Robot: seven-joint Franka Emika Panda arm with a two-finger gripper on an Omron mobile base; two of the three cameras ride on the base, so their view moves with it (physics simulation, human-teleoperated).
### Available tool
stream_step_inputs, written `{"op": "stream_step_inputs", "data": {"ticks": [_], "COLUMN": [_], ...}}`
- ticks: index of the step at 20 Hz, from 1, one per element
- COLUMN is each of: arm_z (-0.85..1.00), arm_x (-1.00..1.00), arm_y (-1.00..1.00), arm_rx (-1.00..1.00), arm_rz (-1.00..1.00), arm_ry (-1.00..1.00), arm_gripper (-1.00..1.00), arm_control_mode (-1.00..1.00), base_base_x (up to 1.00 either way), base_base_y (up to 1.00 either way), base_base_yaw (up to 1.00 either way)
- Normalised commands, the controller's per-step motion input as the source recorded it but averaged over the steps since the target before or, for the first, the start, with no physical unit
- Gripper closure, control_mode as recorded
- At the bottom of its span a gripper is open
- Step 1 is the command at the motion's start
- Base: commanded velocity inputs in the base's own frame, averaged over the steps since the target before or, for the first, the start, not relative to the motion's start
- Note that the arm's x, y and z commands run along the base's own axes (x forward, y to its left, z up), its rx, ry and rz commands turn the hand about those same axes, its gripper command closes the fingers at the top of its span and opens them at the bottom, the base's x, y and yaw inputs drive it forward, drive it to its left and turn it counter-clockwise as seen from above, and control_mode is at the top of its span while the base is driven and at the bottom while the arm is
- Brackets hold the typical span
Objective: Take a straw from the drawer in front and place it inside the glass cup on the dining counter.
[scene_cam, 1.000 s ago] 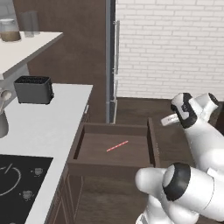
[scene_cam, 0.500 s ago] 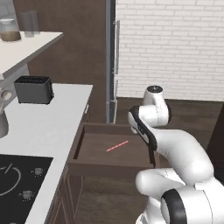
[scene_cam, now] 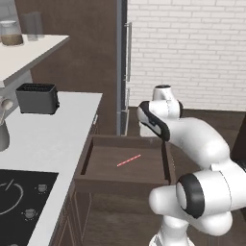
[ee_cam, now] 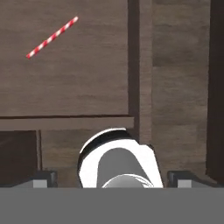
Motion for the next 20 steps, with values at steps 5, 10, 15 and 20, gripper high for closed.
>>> {"op": "stream_step_inputs", "data": {"ticks": [5,10,15,20], "arm_z": [-0.36,-0.60,-0.35,-0.24], "arm_x": [0.00,0.16,0.34,0.44], "arm_y": [0.15,0.16,0.05,0.17], "arm_rx": [0.07,0.01,0.00,0.00], "arm_rz": [-0.40,-0.09,0.00,0.00], "arm_ry": [-0.18,-0.18,-0.01,0.08], "arm_gripper": [-1.00,-1.00,-1.00,-1.00], "arm_control_mode": [-1.00,-1.00,-1.00,-1.00], "base_base_x": [0.00,0.00,0.00,0.00], "base_base_y": [0.00,0.00,0.00,0.00], "base_base_yaw": [0.00,0.00,0.00,0.00]}}
